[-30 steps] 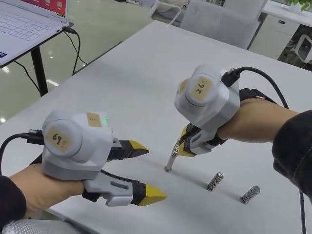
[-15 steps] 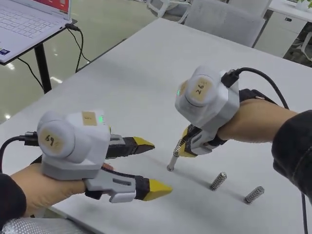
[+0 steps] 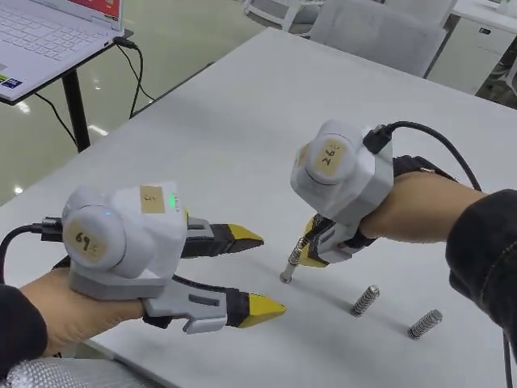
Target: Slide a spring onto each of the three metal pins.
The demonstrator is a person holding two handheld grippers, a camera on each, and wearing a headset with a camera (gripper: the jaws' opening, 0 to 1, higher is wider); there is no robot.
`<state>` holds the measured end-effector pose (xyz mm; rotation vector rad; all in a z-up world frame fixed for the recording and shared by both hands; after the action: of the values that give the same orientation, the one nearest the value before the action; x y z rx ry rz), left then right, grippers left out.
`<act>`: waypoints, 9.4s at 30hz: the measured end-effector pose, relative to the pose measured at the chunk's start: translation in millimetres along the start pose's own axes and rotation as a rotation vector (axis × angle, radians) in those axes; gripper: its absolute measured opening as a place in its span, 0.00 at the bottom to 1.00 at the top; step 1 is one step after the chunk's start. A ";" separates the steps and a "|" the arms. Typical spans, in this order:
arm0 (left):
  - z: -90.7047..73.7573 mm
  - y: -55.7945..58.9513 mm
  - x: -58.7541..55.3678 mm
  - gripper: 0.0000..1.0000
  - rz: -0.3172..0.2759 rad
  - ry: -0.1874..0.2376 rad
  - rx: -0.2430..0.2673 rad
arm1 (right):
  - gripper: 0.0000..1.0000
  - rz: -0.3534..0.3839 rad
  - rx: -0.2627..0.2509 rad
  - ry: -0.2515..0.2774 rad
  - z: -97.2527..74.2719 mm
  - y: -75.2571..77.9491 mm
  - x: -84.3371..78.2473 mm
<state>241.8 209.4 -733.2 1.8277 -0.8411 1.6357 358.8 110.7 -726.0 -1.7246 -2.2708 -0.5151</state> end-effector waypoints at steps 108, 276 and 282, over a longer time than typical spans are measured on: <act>5.4 10.9 -5.6 0.50 -0.008 -0.071 -0.079 | 0.15 0.273 -0.101 0.144 -0.8 -61.5 -40.9; 5.1 9.5 -8.8 0.70 -0.085 -0.081 -0.026 | 0.75 0.735 -0.627 0.471 -74.9 -136.4 -171.5; 5.7 9.8 -8.6 0.70 -0.086 -0.083 -0.025 | 0.75 0.745 -0.626 0.470 -74.4 -136.0 -174.2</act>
<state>237.6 199.5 -742.5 1.8990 -0.8037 1.4984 274.0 -105.7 -745.5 -2.2198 -1.0761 -1.3459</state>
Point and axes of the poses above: the centre of the closed fingertips' face, and the gripper's own axes: z roughly forward along the fingers, y roughly to its right, x roughly out of its top, the point moved 9 cm from there along -z, roughly backward along the fingers, and after that the axes turned 9 degrees about y, right-handed, at the moved point
